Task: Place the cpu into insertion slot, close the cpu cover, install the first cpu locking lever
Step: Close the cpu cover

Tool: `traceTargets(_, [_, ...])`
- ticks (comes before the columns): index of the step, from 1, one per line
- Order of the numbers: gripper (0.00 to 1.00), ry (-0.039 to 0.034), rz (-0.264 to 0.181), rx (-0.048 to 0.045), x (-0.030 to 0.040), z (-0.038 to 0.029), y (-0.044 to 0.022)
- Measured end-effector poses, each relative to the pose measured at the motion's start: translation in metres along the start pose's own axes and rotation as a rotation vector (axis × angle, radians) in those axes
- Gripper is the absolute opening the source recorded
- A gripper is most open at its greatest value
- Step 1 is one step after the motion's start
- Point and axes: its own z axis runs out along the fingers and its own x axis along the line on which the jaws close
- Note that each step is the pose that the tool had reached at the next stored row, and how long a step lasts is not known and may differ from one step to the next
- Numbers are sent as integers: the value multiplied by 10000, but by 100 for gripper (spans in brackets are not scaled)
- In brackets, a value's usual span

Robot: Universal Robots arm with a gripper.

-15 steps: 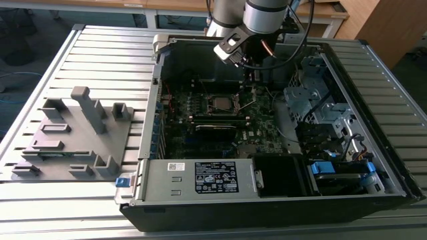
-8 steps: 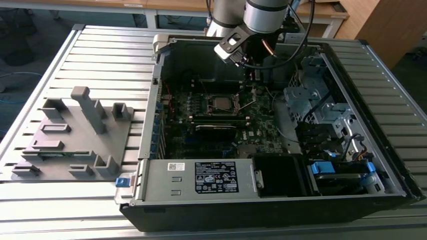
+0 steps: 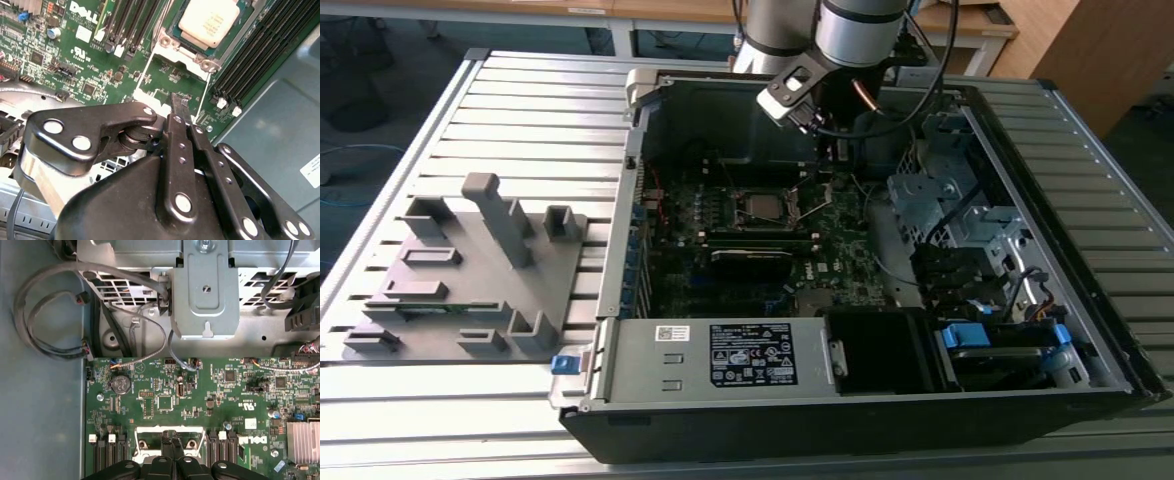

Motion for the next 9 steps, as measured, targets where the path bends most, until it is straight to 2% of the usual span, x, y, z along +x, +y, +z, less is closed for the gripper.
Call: traceTargets(9, [10,0,-1,0,3,4,107])
